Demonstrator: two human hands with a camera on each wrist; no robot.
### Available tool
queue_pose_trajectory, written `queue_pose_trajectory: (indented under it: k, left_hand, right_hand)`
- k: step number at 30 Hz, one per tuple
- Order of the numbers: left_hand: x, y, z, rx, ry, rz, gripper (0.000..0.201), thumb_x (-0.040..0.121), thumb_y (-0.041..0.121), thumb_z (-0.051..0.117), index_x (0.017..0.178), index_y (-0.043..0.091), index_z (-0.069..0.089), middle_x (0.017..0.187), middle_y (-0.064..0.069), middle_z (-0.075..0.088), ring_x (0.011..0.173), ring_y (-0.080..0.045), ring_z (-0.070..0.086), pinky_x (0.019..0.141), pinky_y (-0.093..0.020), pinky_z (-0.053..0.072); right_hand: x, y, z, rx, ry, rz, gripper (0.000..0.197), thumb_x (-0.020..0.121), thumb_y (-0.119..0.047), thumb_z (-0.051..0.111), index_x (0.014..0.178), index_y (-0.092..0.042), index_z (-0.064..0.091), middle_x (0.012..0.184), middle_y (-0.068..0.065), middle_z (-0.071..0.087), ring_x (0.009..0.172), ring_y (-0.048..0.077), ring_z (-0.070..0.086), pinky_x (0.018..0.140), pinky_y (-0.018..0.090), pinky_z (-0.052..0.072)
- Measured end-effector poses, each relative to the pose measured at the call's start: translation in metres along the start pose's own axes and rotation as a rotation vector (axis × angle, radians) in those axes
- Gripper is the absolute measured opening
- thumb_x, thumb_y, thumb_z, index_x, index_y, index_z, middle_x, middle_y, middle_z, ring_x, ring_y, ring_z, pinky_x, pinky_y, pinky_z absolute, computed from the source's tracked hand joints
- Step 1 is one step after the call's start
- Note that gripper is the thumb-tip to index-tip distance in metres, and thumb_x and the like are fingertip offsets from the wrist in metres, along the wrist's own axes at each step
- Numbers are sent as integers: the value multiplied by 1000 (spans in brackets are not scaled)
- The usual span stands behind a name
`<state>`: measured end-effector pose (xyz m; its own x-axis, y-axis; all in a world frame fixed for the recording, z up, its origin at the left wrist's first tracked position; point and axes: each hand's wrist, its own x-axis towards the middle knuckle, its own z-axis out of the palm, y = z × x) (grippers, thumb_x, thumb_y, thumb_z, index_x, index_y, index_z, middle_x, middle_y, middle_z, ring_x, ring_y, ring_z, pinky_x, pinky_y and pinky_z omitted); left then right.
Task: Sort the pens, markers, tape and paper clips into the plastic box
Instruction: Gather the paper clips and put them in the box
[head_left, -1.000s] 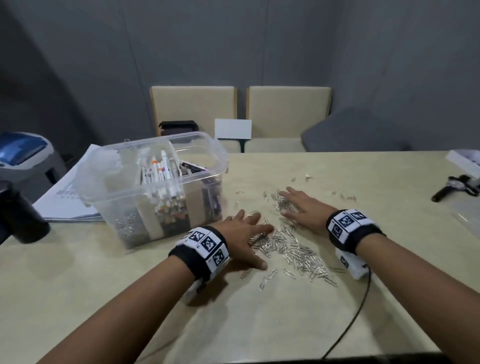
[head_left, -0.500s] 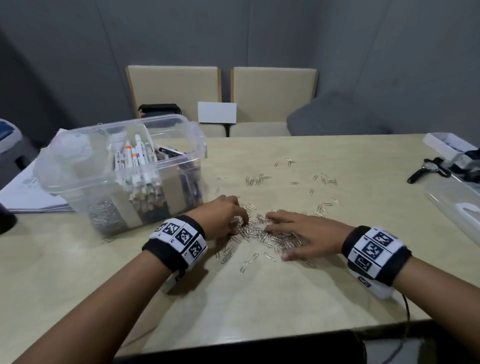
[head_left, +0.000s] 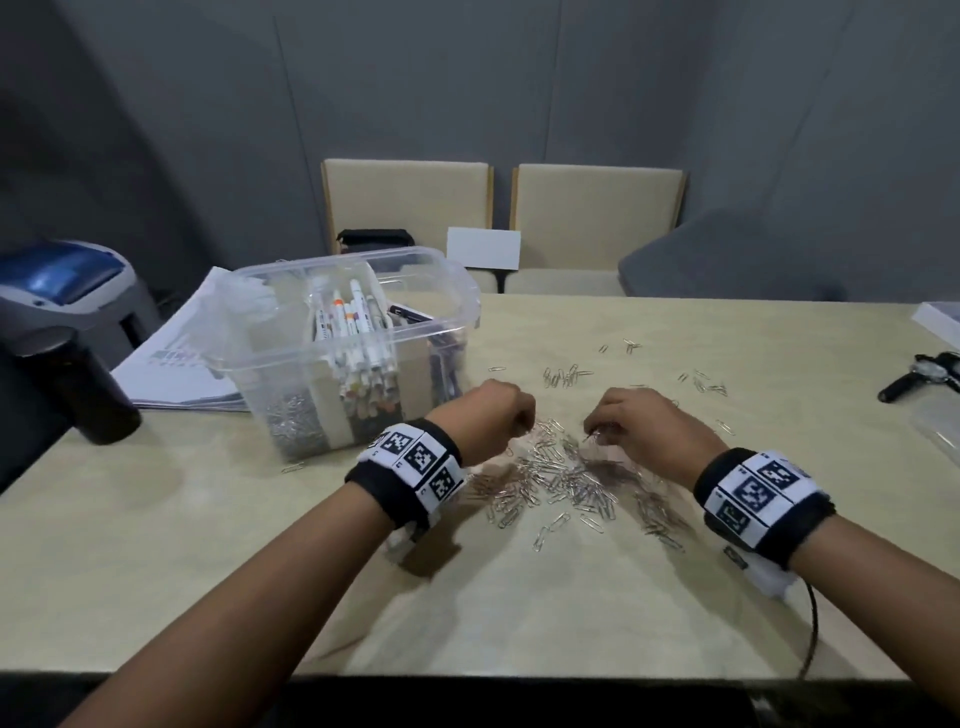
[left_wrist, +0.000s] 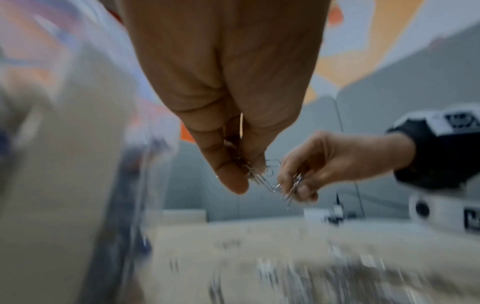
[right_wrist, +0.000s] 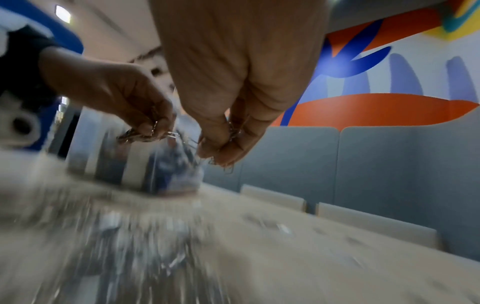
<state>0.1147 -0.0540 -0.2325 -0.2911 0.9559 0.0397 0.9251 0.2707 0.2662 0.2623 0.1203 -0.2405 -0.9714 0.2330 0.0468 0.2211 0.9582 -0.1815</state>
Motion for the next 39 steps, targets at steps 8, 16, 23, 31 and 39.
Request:
queue_pose_trajectory:
  k: [8, 16, 23, 31, 39]
  left_hand:
    - [-59, -47, -115, -72, 498, -73, 10, 89, 6, 63, 92, 13, 69, 85, 5, 63, 73, -6, 56, 73, -22, 50]
    - [-118, -131, -127, 16, 484, -468, 13, 89, 13, 62, 92, 11, 74, 85, -1, 71, 75, -14, 62, 82, -31, 52]
    - [-123, -142, -103, -332, 985, -467, 30, 81, -7, 50, 92, 11, 71, 88, -2, 71, 76, -13, 69, 73, -36, 59]
    - [-133, -134, -102, -324, 1346, -523, 23, 74, -3, 55, 86, 16, 59, 90, -9, 64, 73, -7, 56, 64, -8, 42]
    - [-156, -93, -101, -205, 695, -267, 22, 71, -1, 67, 74, 21, 71, 64, 10, 67, 50, -6, 60, 54, -18, 48]
  right_hand:
    - [67, -96, -73, 371, 345, -186, 14, 81, -11, 76, 94, -16, 76, 86, 1, 69, 65, 10, 61, 70, 27, 55]
    - [147, -222, -84, 518, 333, -342, 16, 83, -12, 74, 98, -13, 76, 84, -6, 65, 72, 3, 58, 71, 12, 49]
    - [190, -269, -52, 574, 301, -231, 13, 80, -13, 75, 93, -14, 76, 91, 3, 71, 89, 16, 64, 88, 29, 53]
    - [177, -273, -39, 409, 141, -334, 20, 87, -22, 68, 106, -17, 70, 100, 1, 69, 90, 11, 61, 88, 30, 53]
    - [99, -197, -28, 483, 392, -676, 11, 83, -4, 66, 89, -12, 71, 82, -5, 66, 71, 5, 58, 68, 10, 42]
